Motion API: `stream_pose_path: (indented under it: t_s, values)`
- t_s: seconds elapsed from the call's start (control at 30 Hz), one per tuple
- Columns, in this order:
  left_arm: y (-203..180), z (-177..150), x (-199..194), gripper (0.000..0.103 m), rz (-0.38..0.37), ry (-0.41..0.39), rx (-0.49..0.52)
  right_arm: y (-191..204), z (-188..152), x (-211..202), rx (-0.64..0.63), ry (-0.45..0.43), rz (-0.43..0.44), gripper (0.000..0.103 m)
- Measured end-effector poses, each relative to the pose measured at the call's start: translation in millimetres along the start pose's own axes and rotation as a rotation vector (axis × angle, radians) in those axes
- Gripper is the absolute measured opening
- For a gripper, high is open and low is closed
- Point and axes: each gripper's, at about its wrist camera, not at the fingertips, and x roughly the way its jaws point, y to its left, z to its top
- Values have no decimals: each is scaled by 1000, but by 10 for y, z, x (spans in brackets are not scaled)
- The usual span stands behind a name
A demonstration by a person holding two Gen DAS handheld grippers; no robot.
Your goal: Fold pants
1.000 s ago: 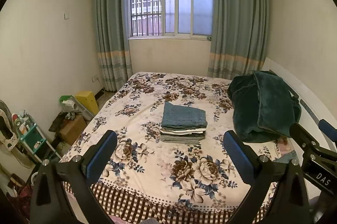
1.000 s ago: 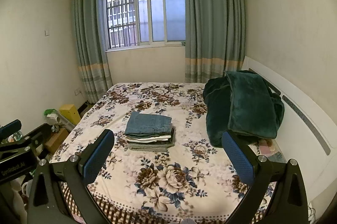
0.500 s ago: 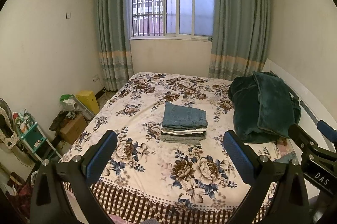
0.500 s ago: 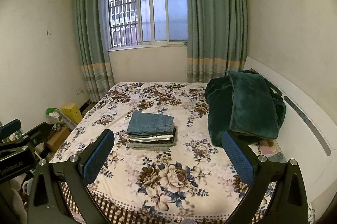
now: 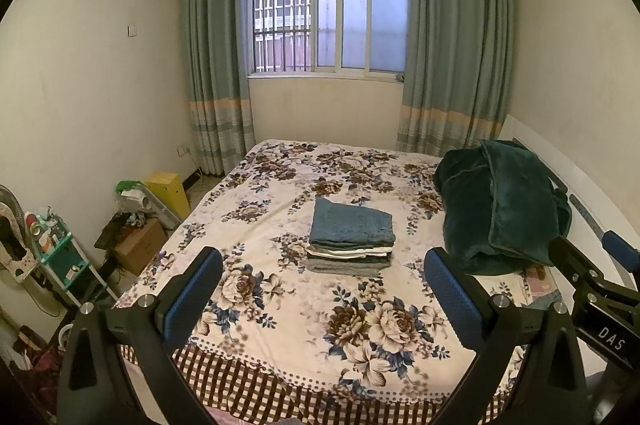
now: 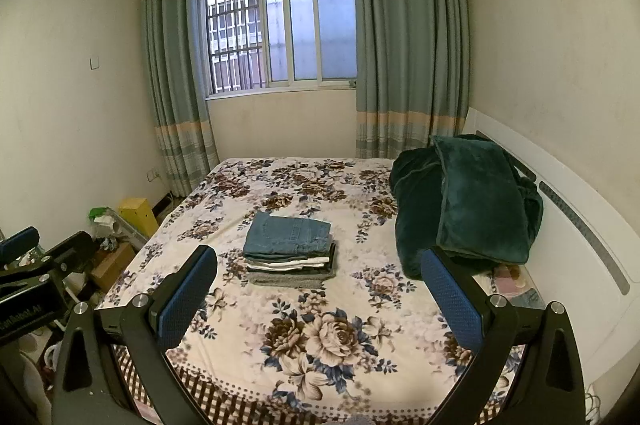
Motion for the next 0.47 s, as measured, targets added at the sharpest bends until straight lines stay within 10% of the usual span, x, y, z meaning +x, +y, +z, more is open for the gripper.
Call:
stream_pose_path:
  t_s: [0.47]
  values:
    - [10,1,-20,103,-2,-3,-1,5,-14,-7,3,-2,-1,103]
